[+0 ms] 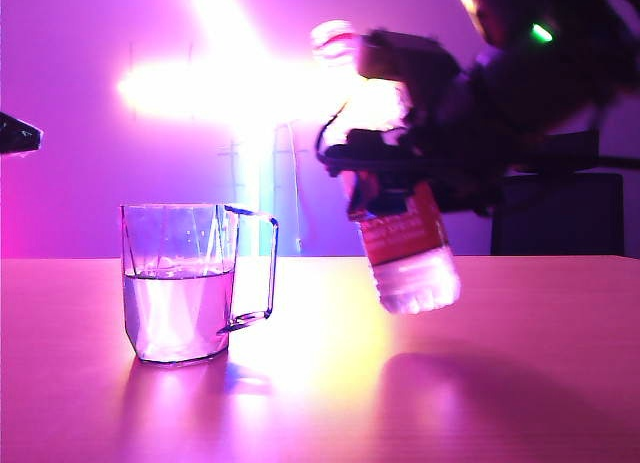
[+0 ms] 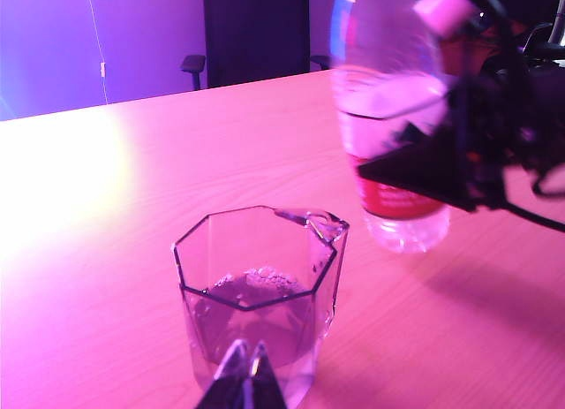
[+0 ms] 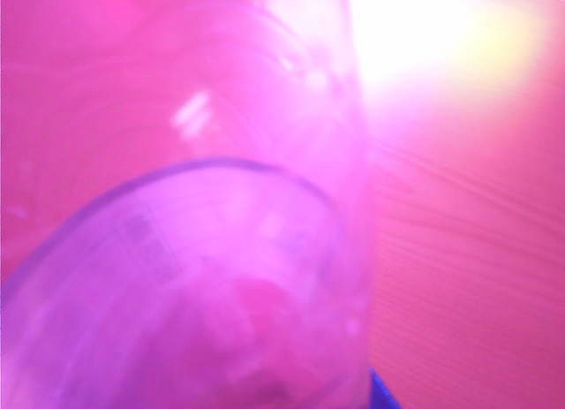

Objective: Pick up the mineral water bottle on the table and pour water into the mug until it's half full.

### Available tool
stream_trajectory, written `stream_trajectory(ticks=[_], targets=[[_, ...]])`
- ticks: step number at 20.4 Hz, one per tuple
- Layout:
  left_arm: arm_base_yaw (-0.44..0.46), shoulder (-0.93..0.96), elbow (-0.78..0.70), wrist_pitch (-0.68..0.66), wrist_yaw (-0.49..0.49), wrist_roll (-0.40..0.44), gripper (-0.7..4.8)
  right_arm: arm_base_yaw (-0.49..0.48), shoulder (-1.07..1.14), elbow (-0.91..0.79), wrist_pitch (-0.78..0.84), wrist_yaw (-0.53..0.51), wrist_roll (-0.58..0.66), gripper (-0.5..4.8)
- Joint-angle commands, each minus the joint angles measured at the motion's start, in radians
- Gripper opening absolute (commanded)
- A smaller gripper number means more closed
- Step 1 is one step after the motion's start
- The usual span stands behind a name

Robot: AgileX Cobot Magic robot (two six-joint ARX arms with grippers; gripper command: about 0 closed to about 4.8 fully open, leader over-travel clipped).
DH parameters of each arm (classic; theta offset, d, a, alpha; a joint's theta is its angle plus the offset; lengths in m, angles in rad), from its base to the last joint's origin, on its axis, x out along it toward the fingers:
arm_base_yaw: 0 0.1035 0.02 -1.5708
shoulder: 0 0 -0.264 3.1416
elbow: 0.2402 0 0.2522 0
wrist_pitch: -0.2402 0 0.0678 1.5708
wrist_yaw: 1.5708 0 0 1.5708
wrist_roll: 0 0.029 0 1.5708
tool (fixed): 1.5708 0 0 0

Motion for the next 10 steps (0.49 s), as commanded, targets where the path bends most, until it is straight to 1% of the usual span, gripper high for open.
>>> stream_trajectory(ticks=[1,2,4,7,10], targets=[[0.001,0.002,0.004,0.013,0.001,-0.003,-0.02,-0.016,-0.006,-0.107,0.324,0.002,0.102,2.60],[0.001,0.002,0.004,0.012,0.001,-0.003,-0.02,-0.018,-0.006,-0.148,0.367,0.004,0.130,2.60],[0.001,0.002,0.004,0.012,0.001,-0.003,-0.02,-0.018,-0.005,-0.182,0.375,0.010,0.132,2.60],[0.001,0.002,0.004,0.013,0.001,-0.003,-0.02,-0.017,0.006,-0.204,0.388,0.008,0.133,2.60],[0.001,0.002,0.004,0.013,0.004,-0.003,-0.02,-0.016,0.055,-0.206,0.439,0.004,0.146,2.60]])
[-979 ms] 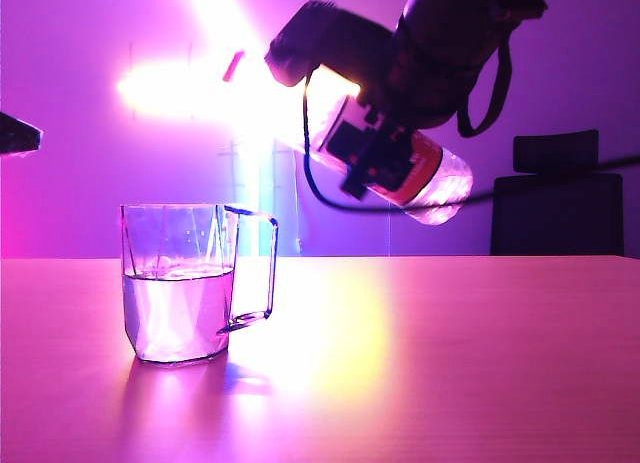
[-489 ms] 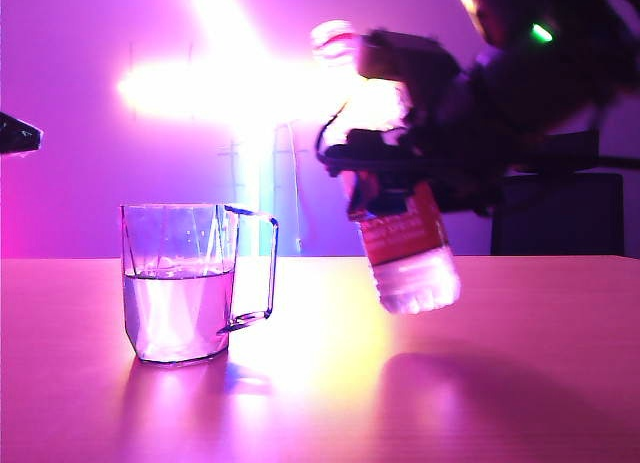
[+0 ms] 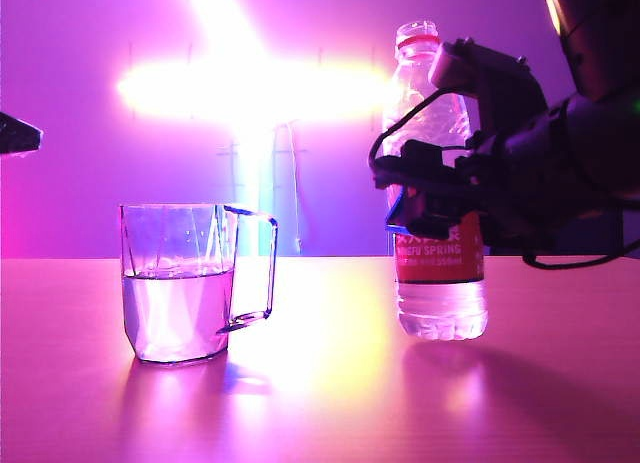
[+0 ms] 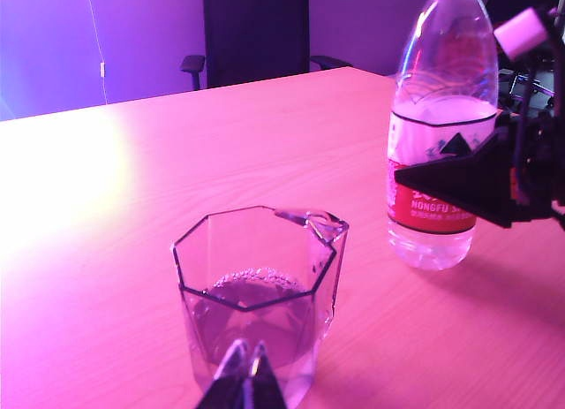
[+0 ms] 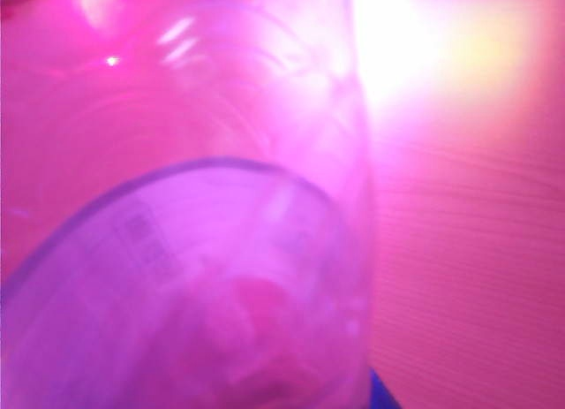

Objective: Pick up the mineral water bottle on the table and pour water into the mug until it's half full.

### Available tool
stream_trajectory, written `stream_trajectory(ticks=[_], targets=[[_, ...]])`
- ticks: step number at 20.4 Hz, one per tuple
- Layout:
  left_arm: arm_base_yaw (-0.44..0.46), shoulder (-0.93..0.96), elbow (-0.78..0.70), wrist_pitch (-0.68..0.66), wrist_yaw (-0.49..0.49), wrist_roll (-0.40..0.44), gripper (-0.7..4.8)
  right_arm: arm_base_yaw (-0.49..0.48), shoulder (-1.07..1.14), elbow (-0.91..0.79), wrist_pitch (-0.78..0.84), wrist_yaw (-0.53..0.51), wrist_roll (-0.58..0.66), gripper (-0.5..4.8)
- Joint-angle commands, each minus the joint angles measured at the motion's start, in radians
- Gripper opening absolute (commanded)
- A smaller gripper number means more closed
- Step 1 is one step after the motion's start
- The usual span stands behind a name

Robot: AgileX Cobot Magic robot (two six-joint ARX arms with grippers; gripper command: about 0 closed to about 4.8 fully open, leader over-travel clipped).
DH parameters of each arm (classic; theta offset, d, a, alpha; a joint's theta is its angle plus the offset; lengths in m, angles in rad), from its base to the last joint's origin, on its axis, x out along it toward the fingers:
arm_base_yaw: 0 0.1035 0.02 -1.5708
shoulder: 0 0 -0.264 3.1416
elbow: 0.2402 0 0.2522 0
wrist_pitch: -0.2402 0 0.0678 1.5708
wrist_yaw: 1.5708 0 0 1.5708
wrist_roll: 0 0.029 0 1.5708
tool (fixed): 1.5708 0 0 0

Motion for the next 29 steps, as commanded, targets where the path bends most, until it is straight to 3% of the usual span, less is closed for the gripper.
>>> stream_trajectory(ticks=[1,7,16,25,29], targets=[[0.001,0.002,0.004,0.013,0.004,-0.003,-0.02,0.002,0.038,0.005,0.092,-0.003,0.027,2.60],[0.001,0.002,0.004,0.013,0.004,-0.003,-0.02,0.003,0.075,0.004,0.119,-0.006,0.047,2.66],[0.001,0.002,0.004,0.013,0.004,-0.003,-0.02,0.003,0.056,-0.049,0.122,-0.044,0.055,4.79],[0.007,0.002,0.004,0.013,0.004,-0.003,-0.02,0.010,-0.174,-0.235,0.127,-0.096,0.159,4.79],[0.193,0.002,0.004,0.012,0.097,-0.003,-0.02,0.010,-0.338,-0.331,0.126,-0.141,0.183,4.79]])
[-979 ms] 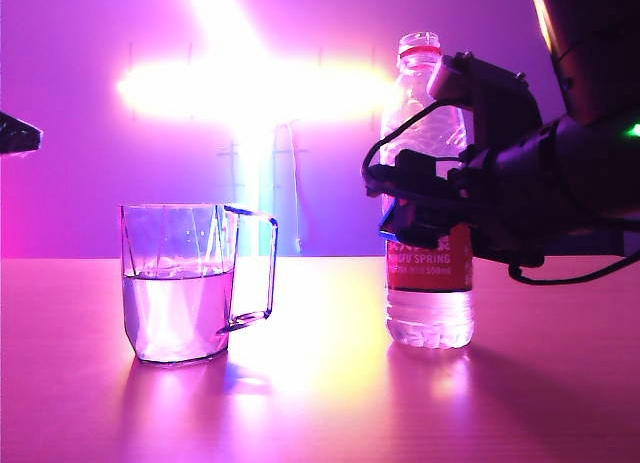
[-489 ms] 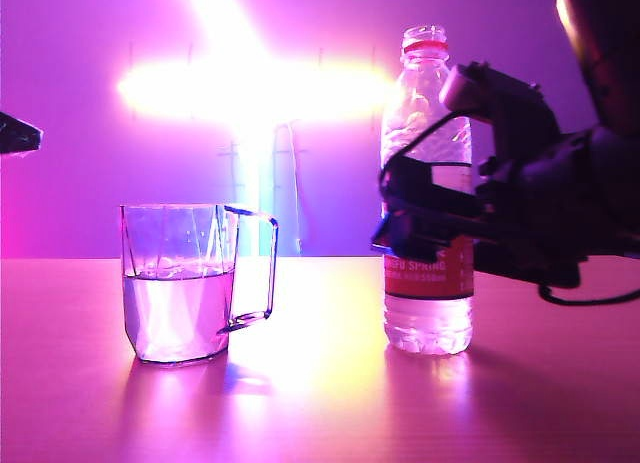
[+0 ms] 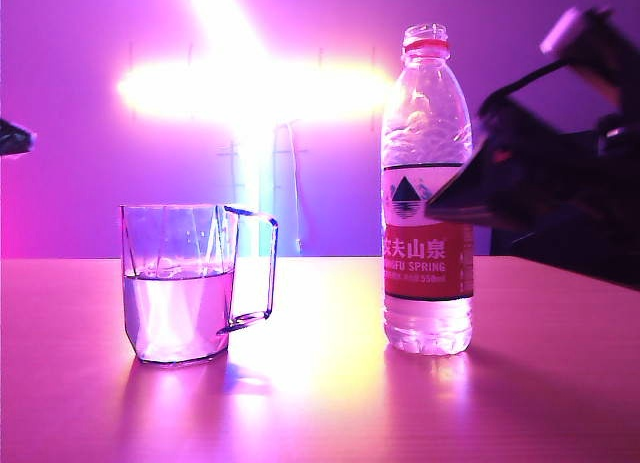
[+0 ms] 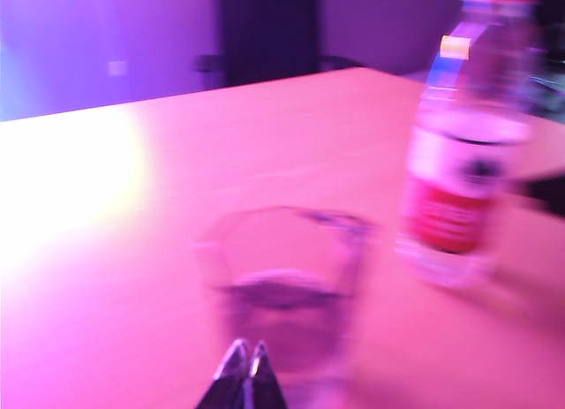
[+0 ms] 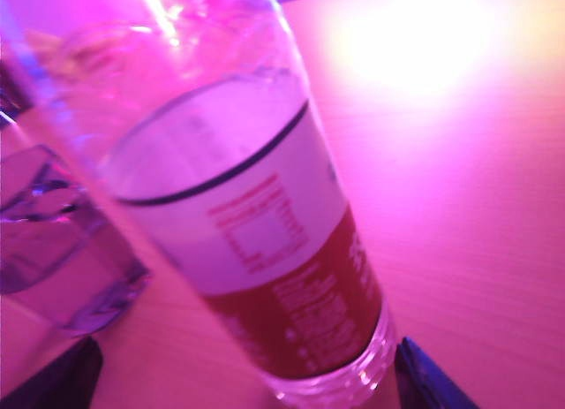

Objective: Pick up the mineral water bottle on the table and pour water into the mug until it's half full.

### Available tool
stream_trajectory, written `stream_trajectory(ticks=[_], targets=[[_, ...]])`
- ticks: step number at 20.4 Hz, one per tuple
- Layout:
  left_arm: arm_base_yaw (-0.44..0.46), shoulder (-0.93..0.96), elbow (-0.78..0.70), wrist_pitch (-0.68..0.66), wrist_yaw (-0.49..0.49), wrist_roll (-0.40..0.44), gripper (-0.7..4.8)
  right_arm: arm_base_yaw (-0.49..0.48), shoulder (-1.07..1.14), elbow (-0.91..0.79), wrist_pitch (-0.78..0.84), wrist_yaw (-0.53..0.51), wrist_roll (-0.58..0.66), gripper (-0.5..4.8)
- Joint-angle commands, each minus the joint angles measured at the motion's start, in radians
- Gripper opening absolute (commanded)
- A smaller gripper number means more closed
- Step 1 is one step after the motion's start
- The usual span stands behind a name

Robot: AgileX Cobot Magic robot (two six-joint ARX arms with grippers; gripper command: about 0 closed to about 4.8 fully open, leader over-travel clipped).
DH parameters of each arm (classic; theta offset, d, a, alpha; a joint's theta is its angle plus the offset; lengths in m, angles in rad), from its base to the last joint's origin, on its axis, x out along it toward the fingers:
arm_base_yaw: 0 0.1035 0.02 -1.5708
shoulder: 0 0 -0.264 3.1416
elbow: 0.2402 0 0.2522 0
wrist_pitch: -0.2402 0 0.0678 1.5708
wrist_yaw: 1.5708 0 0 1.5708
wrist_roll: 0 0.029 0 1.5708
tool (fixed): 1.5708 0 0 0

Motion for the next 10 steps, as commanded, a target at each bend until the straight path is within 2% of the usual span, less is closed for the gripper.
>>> stream_trajectory(ticks=[1,2,3,5,7,8,10], targets=[[0.160,0.002,0.004,0.013,0.042,-0.003,-0.02,0.000,-0.110,-0.031,-0.019,-0.060,0.015,4.73],[0.207,0.002,0.004,0.012,0.040,-0.003,-0.02,0.000,-0.137,-0.031,-0.042,-0.082,0.014,4.15],[0.280,0.002,0.004,0.012,0.040,-0.003,-0.02,0.000,-0.174,-0.031,-0.066,-0.124,0.014,3.08],[0.397,0.002,0.004,0.013,0.040,-0.003,-0.02,-0.001,-0.211,-0.031,-0.068,-0.209,0.016,1.53],[0.472,0.002,0.004,0.013,0.040,-0.003,-0.02,-0.001,-0.231,-0.031,-0.066,-0.251,0.018,0.09],[0.528,0.002,0.004,0.013,0.035,-0.003,-0.02,-0.001,-0.245,-0.031,-0.066,-0.267,0.018,-0.06],[0.559,0.002,0.004,0.013,0.029,-0.003,-0.02,-0.001,-0.256,-0.031,-0.067,-0.274,0.031,-0.06]])
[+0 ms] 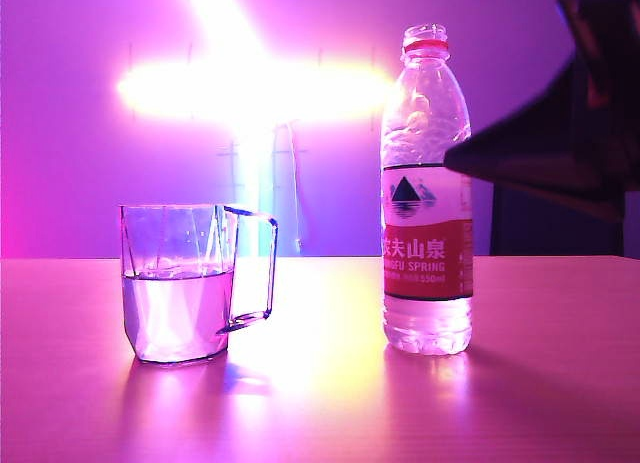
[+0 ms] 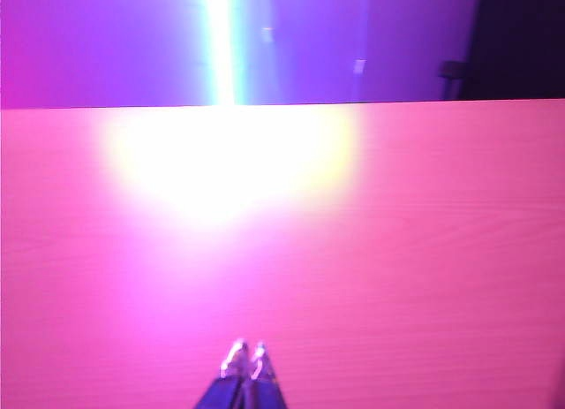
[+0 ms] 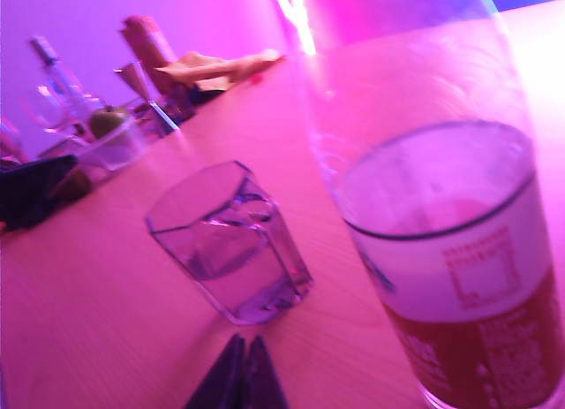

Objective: Pick up the mineral water bottle on the table and pour water into the mug until it's half full.

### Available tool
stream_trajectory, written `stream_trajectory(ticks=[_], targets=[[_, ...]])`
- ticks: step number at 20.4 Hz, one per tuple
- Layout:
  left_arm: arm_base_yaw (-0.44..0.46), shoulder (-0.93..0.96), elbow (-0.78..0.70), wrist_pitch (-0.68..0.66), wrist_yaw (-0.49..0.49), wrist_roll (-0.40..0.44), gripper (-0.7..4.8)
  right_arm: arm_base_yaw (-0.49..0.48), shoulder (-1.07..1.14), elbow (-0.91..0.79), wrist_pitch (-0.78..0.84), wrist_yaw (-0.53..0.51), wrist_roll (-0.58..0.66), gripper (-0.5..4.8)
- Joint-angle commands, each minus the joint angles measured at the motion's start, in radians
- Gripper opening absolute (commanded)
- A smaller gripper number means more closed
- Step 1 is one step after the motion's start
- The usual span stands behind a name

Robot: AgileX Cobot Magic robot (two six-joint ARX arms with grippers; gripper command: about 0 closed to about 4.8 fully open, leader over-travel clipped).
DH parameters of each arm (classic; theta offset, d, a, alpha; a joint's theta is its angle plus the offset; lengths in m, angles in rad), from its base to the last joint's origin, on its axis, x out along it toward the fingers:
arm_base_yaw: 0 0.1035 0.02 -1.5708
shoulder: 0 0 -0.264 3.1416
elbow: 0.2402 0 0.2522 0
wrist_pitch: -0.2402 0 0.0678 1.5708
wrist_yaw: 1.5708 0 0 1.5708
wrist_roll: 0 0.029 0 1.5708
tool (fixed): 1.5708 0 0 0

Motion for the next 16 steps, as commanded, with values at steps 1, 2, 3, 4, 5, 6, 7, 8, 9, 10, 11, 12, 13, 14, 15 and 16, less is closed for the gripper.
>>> stream_trajectory(ticks=[1,2,3,4,5,6,7,8,9,10,11,12,13,14,15,16], targets=[[0.046,0.002,0.004,0.013,-0.006,-0.003,-0.02,-0.001,-0.025,-0.004,0.018,-0.017,0.024,-0.06],[0.044,0.002,0.004,0.012,-0.006,-0.003,-0.02,-0.001,-0.031,-0.004,0.017,-0.017,0.024,-0.06],[0.044,0.002,0.004,0.012,-0.004,-0.003,-0.02,-0.001,-0.041,-0.004,0.016,-0.016,0.024,-0.06],[0.044,0.002,0.004,0.012,-0.002,-0.003,-0.02,-0.002,-0.045,-0.004,0.018,-0.016,0.024,-0.06],[0.044,0.002,0.004,0.012,-0.002,-0.003,-0.02,-0.002,-0.045,-0.004,0.017,-0.006,0.020,-0.06],[0.044,0.002,0.004,0.012,-0.002,-0.003,-0.02,-0.002,-0.044,-0.004,0.016,0.000,0.019,-0.06],[0.044,0.002,0.004,0.012,-0.002,-0.003,-0.02,-0.002,-0.042,-0.004,0.017,-0.001,0.020,-0.05],[0.044,0.002,0.004,0.012,-0.003,-0.003,-0.02,-0.002,-0.042,-0.004,0.017,-0.002,0.020,-0.05],[0.044,0.002,0.004,0.012,-0.002,-0.003,-0.02,-0.002,-0.042,-0.004,0.017,-0.002,0.020,-0.05],[0.044,0.002,0.004,0.012,-0.002,-0.003,-0.02,-0.002,-0.042,-0.004,0.017,-0.002,0.020,-0.05],[0.044,0.002,0.004,0.012,-0.003,-0.003,-0.02,-0.002,-0.042,-0.004,0.017,-0.002,0.020,-0.05],[0.044,0.002,0.004,0.012,-0.002,-0.003,-0.02,-0.002,-0.042,-0.004,0.017,-0.002,0.020,-0.05],[0.044,0.002,0.004,0.012,-0.002,-0.003,-0.02,-0.002,-0.042,-0.004,0.017,-0.002,0.020,-0.05],[0.044,0.002,0.004,0.012,-0.002,-0.003,-0.02,-0.002,-0.042,-0.004,0.017,-0.002,0.020,-0.05],[0.044,0.002,0.004,0.012,-0.002,-0.003,-0.02,-0.002,-0.042,-0.004,0.016,-0.002,0.020,-0.05],[0.044,0.002,0.004,0.012,-0.002,-0.003,-0.02,-0.002,-0.042,-0.004,0.016,-0.002,0.020,-0.05]])
